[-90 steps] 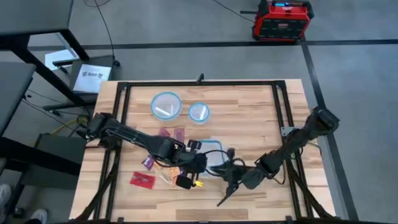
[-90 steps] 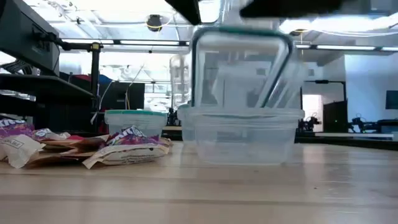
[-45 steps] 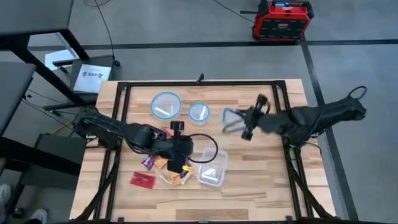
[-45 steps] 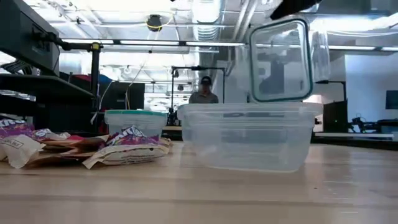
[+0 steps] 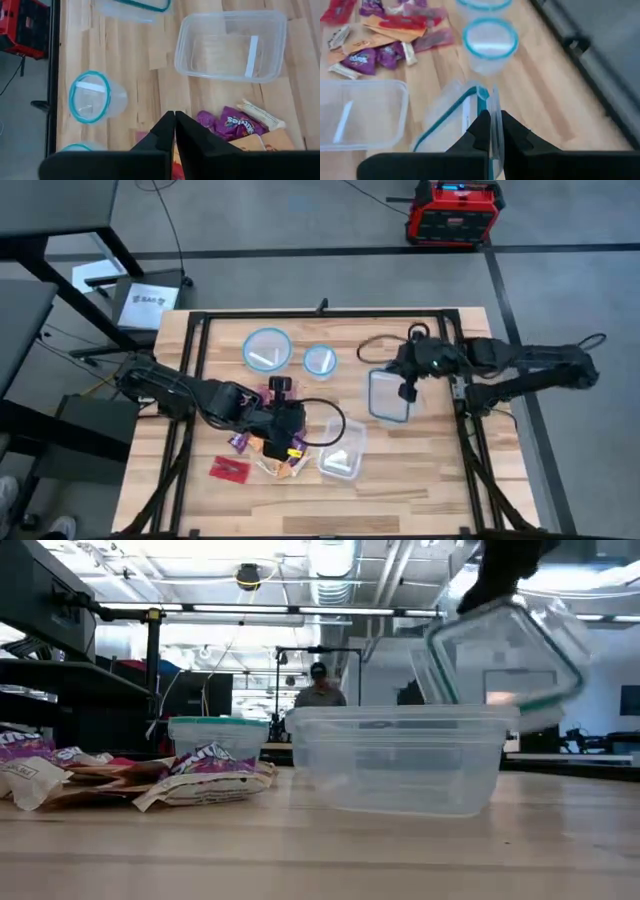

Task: Sort candy
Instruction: Move the transparent bin lid to the top right

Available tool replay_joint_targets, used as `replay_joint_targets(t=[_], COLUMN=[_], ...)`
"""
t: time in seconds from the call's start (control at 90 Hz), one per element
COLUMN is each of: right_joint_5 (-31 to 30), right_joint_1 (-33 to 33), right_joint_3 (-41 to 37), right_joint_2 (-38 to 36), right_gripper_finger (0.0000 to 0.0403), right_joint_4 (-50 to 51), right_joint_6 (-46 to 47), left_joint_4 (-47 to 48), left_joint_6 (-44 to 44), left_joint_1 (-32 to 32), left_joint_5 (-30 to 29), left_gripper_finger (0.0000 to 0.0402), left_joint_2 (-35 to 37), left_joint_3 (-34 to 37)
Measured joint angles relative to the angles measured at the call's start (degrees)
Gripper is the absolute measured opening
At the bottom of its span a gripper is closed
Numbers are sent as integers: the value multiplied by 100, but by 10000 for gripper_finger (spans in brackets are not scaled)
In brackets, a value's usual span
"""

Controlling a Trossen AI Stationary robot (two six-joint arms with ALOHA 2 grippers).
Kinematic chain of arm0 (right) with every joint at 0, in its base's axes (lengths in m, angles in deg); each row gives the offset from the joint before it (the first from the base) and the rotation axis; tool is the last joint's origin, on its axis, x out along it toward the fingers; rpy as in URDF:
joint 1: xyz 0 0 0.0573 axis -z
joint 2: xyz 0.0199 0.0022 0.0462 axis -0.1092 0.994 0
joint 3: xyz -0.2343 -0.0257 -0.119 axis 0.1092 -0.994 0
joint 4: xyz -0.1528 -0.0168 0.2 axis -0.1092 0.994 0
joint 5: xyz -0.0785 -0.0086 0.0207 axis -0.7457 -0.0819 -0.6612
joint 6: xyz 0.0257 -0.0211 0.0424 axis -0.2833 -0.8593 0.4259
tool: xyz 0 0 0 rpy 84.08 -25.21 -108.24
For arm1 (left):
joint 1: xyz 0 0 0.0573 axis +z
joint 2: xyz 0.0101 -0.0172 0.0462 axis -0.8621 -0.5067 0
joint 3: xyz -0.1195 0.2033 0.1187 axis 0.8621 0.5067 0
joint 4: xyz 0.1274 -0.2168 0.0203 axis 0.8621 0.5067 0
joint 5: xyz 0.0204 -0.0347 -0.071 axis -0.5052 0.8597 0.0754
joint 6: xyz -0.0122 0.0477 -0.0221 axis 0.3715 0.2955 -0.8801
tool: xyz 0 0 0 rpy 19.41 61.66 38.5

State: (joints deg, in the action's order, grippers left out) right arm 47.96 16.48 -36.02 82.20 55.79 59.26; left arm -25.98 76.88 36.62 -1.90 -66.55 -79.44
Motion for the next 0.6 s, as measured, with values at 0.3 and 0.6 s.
replay_joint_targets(t=[0.3,0.6], right_joint_5=[377,-495], right_joint_1=[1803,2368], right_joint_3=[-1705,-1843], right_joint_2=[8,95], right_gripper_finger=[8,73], right_joint_4=[-1553,-1682], right_joint_6=[-1357,-2279], left_joint_4=[2,0], left_joint_6=[-13,12], left_joint_1=[-2,8], left_joint_5=[4,4], left_gripper_finger=[0,0], left_joint_2=[0,-2], left_joint_3=[0,0])
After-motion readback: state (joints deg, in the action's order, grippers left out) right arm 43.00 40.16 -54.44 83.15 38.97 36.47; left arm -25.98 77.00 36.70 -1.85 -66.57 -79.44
